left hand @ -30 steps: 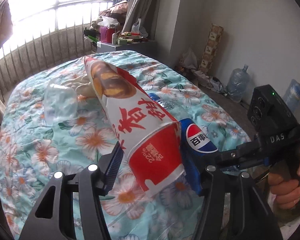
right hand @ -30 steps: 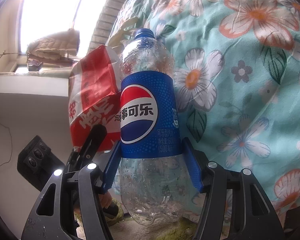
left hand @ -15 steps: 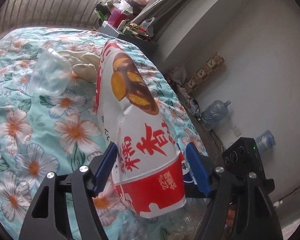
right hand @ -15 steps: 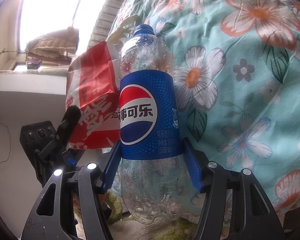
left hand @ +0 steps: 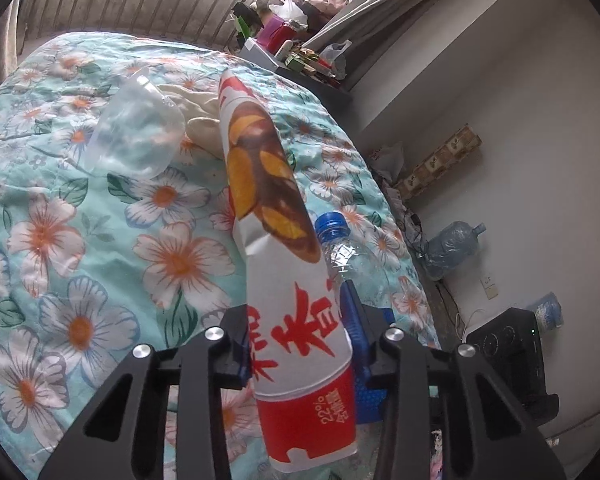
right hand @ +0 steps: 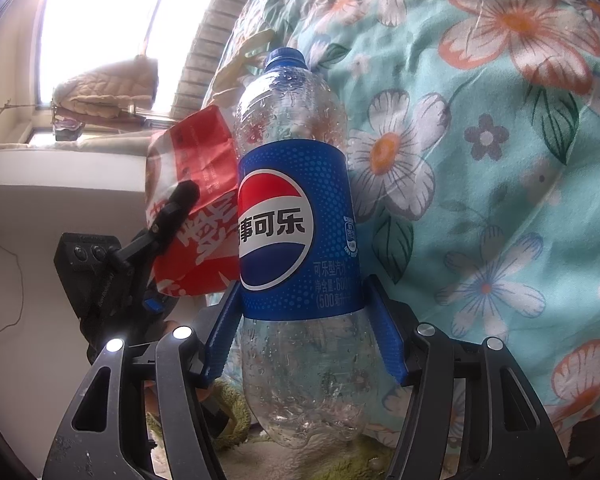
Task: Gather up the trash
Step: 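Lift the Pepsi bottle and snack bag off the quilt with both tools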
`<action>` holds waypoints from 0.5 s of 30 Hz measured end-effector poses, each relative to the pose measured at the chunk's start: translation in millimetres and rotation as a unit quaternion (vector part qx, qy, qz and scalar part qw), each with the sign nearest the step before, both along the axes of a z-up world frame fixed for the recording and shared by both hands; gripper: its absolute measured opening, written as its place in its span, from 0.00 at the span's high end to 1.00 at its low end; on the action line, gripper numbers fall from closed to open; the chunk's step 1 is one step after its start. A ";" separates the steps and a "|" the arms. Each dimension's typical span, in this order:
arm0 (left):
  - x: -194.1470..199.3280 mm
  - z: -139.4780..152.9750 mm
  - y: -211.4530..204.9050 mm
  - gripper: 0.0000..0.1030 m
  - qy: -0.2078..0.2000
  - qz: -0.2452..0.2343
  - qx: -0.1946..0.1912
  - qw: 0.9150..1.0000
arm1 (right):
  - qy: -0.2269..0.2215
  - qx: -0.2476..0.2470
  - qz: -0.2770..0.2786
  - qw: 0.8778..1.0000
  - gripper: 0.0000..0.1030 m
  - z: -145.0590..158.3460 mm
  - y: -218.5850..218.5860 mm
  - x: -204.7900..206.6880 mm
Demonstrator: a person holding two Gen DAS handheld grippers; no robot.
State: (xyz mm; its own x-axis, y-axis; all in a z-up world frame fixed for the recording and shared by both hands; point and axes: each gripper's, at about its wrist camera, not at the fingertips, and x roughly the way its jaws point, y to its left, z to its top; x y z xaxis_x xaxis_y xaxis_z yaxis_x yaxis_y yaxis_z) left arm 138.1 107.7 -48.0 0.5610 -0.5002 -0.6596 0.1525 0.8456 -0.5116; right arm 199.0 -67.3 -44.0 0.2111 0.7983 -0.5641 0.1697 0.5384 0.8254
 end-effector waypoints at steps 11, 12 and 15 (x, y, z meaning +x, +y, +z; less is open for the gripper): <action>-35.6 1.6 -7.7 0.67 -0.017 -0.051 0.109 0.993 | 0.003 -0.003 -0.001 1.000 0.40 -2.3 -10.3 6.2; -37.7 -0.5 -9.4 0.67 -0.019 -0.052 0.113 0.992 | 0.004 -0.004 0.000 1.000 0.38 -2.5 -9.6 6.7; -38.8 -2.6 -15.3 0.68 -0.023 -0.053 0.117 0.991 | 0.004 -0.013 0.003 1.000 0.36 -2.5 -6.2 8.9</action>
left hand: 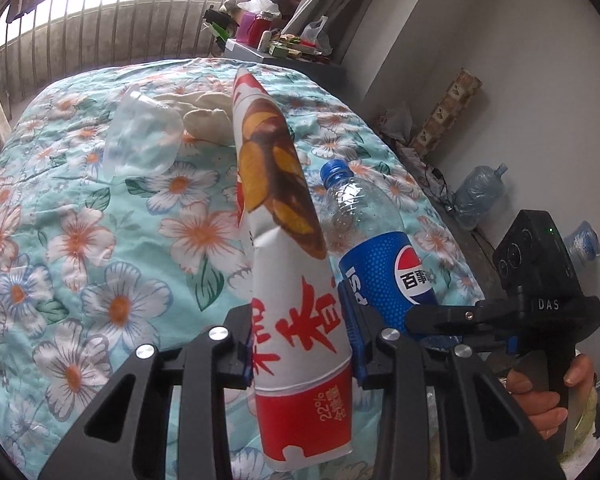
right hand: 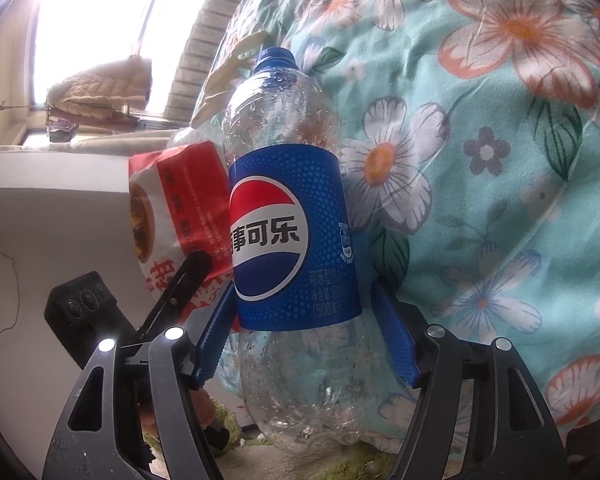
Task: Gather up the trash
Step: 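Lift the Pepsi bottle and snack bag off the quilt with both tools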
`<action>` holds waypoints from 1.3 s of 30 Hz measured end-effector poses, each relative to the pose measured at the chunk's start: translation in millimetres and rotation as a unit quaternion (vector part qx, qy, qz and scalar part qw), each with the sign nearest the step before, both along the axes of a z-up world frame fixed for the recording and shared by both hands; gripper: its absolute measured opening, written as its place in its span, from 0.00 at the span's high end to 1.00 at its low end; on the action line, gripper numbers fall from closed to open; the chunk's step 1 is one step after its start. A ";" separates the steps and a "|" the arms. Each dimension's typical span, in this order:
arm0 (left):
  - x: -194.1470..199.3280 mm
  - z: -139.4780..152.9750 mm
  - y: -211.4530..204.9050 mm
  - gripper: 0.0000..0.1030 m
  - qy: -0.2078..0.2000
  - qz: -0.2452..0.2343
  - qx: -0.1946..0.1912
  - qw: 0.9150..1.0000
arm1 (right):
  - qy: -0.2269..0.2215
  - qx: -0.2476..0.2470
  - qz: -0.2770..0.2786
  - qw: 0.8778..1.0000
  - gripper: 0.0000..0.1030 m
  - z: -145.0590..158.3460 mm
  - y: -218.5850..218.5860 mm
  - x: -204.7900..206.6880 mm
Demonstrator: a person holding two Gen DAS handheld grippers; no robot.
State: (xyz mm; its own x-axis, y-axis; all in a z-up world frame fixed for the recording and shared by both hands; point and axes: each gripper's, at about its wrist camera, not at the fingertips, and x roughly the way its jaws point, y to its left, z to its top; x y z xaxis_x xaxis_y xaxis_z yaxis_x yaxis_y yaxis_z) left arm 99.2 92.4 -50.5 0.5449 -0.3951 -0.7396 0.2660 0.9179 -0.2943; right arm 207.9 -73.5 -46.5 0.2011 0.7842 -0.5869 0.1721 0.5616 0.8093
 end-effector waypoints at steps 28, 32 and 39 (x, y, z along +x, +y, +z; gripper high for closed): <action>4.3 3.8 -9.0 0.68 -0.021 -0.015 0.025 0.999 | -0.044 0.047 -0.037 0.997 0.46 15.2 -52.1 -18.1; 3.8 5.6 -9.7 0.68 -0.025 -0.017 0.025 0.999 | -0.051 0.056 -0.050 0.996 0.46 19.4 -66.4 -21.4; 0.9 12.6 -15.4 0.68 -0.034 -0.024 0.028 0.999 | -0.060 0.064 -0.066 0.994 0.46 25.2 -89.6 -26.9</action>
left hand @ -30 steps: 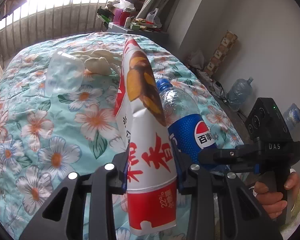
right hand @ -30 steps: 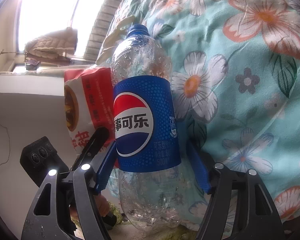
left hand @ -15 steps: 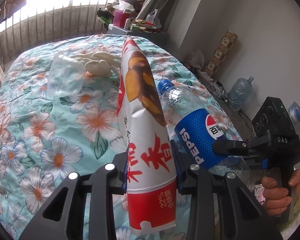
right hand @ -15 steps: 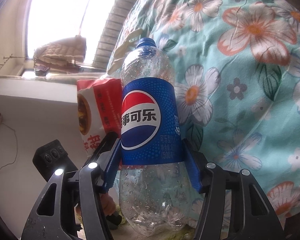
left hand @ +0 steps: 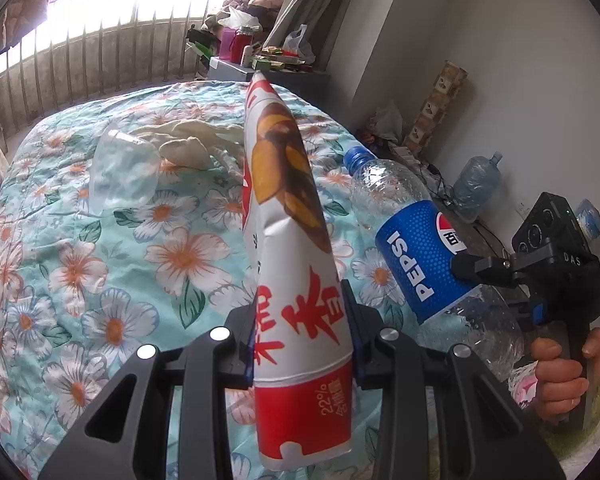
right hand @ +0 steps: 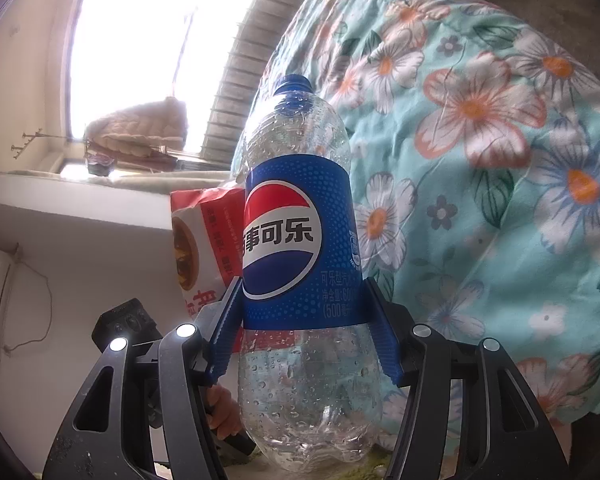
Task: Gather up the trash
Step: 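Lift the Pepsi bottle and snack bag off the quilt with both tools, then carry the bottle and snack bag over the blue wastebasket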
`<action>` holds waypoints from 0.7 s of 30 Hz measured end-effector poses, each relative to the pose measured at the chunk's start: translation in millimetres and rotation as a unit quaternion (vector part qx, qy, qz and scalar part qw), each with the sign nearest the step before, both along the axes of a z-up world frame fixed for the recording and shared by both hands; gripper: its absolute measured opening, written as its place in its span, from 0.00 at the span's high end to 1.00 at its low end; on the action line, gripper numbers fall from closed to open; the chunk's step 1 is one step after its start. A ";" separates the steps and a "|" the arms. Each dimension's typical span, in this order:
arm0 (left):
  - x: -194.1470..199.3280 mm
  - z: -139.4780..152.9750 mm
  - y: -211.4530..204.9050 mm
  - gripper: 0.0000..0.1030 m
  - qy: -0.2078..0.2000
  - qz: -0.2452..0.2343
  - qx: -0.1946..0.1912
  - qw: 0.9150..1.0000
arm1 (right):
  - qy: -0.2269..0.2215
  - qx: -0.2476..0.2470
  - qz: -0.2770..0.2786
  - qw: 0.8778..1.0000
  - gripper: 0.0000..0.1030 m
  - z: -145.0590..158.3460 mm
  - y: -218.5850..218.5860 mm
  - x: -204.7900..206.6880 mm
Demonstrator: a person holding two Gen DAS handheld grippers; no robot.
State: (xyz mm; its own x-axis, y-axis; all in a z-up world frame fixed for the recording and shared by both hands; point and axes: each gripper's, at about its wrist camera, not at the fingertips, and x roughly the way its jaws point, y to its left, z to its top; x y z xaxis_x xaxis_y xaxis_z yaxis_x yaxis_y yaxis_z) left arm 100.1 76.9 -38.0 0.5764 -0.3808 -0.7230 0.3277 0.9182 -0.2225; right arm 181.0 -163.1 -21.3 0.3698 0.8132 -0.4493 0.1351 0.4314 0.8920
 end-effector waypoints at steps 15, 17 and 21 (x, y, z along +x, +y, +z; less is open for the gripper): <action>-2.4 14.8 -28.3 0.68 -0.017 -0.024 0.017 0.999 | -0.017 0.023 -0.028 0.999 0.46 0.8 -49.8 -24.7; -2.1 16.3 -34.5 0.68 -0.018 -0.029 0.019 0.999 | -0.019 0.027 -0.033 0.999 0.46 1.2 -55.0 -26.1; -0.7 20.2 -49.5 0.68 -0.024 -0.043 0.026 0.998 | -0.026 0.034 -0.044 0.998 0.46 2.0 -69.7 -31.2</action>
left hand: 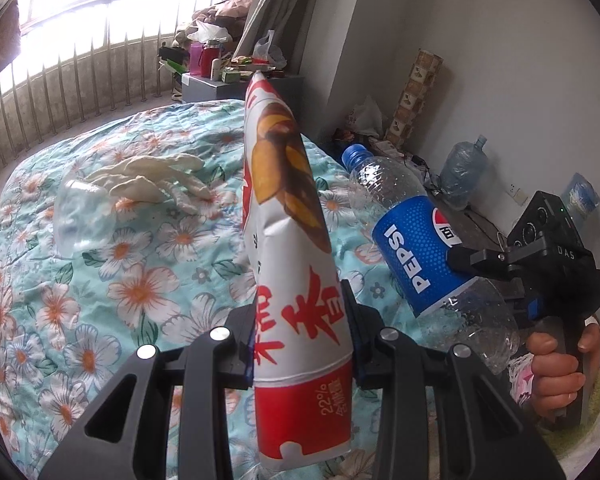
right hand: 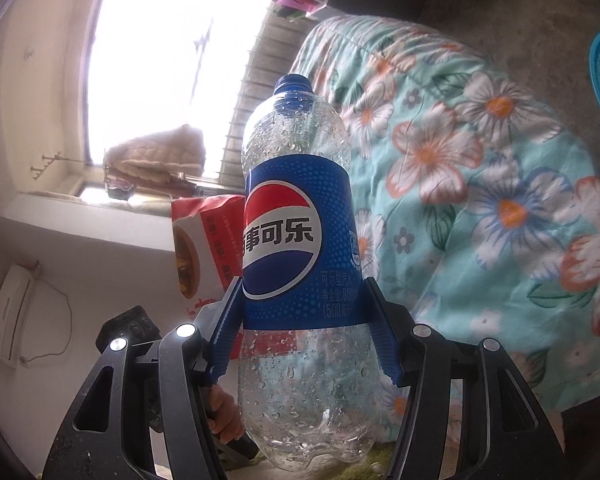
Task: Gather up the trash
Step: 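Carry the bottle and snack bag over the blue wastebasket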
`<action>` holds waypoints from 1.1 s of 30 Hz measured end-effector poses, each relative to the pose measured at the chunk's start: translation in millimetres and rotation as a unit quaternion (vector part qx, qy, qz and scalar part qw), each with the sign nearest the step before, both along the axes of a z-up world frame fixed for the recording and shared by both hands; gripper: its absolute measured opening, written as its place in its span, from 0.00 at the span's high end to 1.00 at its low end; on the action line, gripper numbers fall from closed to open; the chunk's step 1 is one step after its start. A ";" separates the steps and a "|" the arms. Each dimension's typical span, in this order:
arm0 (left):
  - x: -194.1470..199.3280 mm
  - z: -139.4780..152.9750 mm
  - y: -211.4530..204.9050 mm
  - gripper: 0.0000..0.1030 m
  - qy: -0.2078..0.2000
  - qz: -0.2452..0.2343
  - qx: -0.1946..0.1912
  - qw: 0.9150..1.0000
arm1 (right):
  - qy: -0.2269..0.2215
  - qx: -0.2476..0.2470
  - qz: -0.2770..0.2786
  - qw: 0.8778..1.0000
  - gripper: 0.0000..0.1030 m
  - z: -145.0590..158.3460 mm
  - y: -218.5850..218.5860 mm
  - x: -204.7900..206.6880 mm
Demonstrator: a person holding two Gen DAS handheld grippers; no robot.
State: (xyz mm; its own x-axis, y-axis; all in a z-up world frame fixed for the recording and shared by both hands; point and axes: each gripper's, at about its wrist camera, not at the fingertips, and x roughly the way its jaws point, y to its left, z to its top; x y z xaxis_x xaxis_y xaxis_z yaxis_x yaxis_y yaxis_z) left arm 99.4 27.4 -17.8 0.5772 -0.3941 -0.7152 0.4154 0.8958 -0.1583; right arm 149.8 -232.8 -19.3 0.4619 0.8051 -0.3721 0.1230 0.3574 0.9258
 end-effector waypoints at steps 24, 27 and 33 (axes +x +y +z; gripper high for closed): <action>74.1 -7.6 -262.8 0.64 0.070 -0.255 0.007 0.964 | 0.026 -0.020 -0.250 0.968 0.46 -17.1 -202.1 -102.1; 88.7 -33.5 -303.2 0.64 0.125 -0.272 0.012 0.954 | 0.054 -0.020 -0.284 0.957 0.46 -36.0 -224.7 -114.1; 120.1 -91.8 -376.7 0.64 0.206 -0.279 0.040 0.937 | 0.119 -0.003 -0.328 0.937 0.46 -85.8 -260.6 -119.5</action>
